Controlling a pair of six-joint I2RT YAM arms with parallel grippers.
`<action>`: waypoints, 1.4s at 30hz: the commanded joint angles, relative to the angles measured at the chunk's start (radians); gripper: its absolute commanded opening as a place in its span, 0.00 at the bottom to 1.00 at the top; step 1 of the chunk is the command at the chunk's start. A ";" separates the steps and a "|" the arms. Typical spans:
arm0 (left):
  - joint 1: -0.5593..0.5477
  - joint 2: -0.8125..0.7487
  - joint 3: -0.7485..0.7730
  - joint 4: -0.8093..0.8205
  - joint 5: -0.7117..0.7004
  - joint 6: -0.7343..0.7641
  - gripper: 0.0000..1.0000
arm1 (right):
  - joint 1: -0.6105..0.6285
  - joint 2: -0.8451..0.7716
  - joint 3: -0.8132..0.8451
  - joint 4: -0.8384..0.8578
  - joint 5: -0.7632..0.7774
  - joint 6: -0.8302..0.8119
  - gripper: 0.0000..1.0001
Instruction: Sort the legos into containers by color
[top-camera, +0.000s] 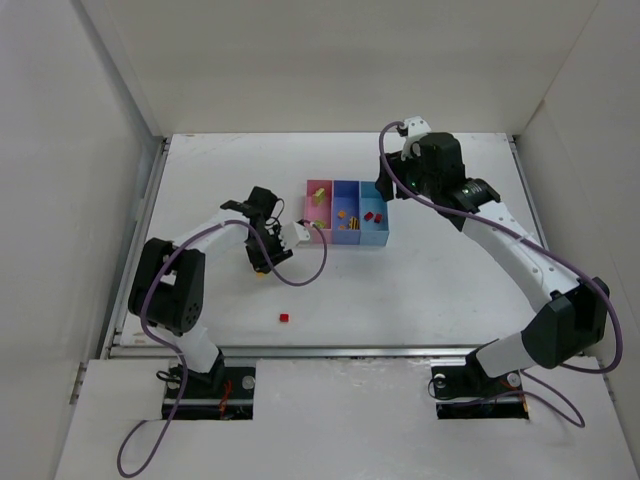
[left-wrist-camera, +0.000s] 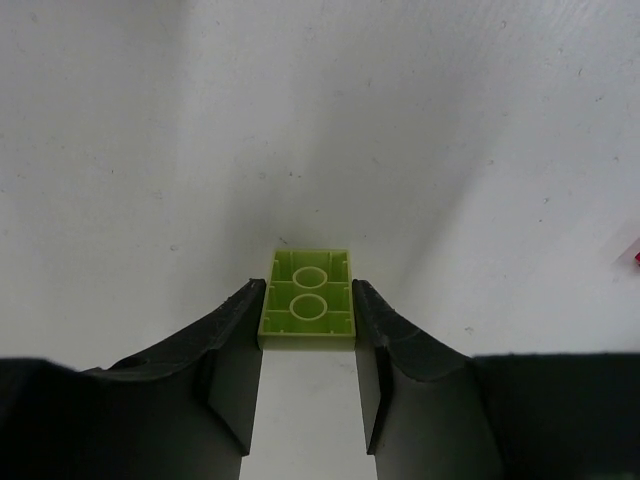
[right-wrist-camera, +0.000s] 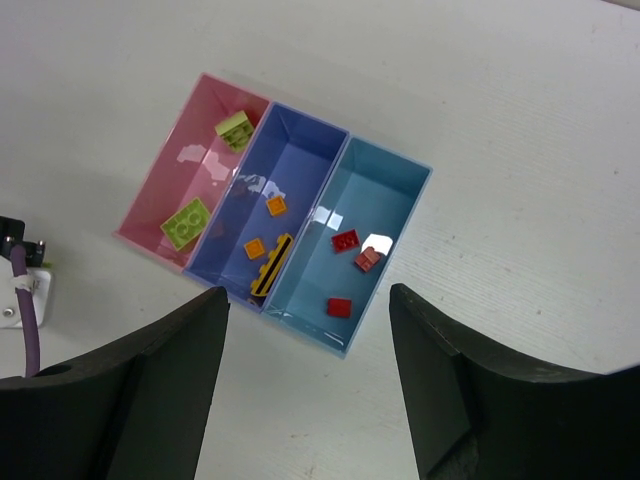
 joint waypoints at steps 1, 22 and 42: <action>-0.001 0.008 0.036 -0.045 0.024 -0.007 0.25 | 0.007 -0.010 0.037 0.020 0.013 -0.012 0.71; 0.208 -0.018 0.510 0.328 0.603 -0.922 0.00 | -0.030 -0.017 -0.009 0.163 -0.522 -0.031 0.77; -0.053 -0.044 0.657 0.411 -0.048 -1.279 0.00 | 0.164 0.239 0.246 0.355 -0.150 0.281 0.52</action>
